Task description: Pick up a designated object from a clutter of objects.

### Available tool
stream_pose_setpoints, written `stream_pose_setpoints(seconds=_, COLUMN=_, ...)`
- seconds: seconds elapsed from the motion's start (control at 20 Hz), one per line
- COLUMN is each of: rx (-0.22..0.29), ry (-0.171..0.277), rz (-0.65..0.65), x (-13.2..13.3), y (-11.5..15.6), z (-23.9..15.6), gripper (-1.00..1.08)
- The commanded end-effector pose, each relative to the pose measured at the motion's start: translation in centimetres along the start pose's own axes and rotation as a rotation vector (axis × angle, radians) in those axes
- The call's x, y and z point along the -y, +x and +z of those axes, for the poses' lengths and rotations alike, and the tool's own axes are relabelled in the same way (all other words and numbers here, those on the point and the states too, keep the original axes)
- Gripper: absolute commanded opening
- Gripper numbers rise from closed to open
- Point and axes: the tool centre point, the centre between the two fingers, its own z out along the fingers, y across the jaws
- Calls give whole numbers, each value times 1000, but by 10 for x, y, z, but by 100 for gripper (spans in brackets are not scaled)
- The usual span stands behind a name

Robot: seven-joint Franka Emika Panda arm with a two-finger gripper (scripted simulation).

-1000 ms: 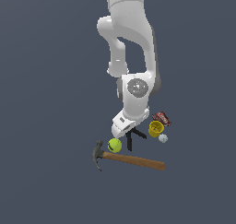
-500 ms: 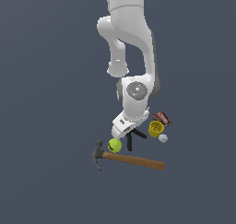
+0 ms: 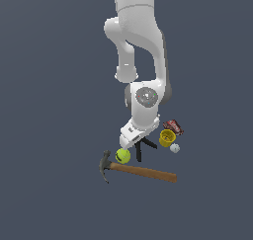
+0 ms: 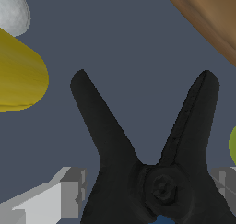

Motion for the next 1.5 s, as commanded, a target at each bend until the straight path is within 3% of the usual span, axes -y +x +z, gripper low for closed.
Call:
stream_pose_setpoints(seconds=0.0, rx=-2, ry=-1, rz=1, x=-4, y=0, z=-6, gripper=-100)
stream_pose_setpoints(seconds=0.5, rx=-2, ry=-1, rz=0, x=-39, y=-7, z=-62, gripper=-100)
stream_pose_setpoints(seconds=1.45, rx=-2, ry=1, rz=0, x=-153, y=-26, z=-241, gripper=-100)
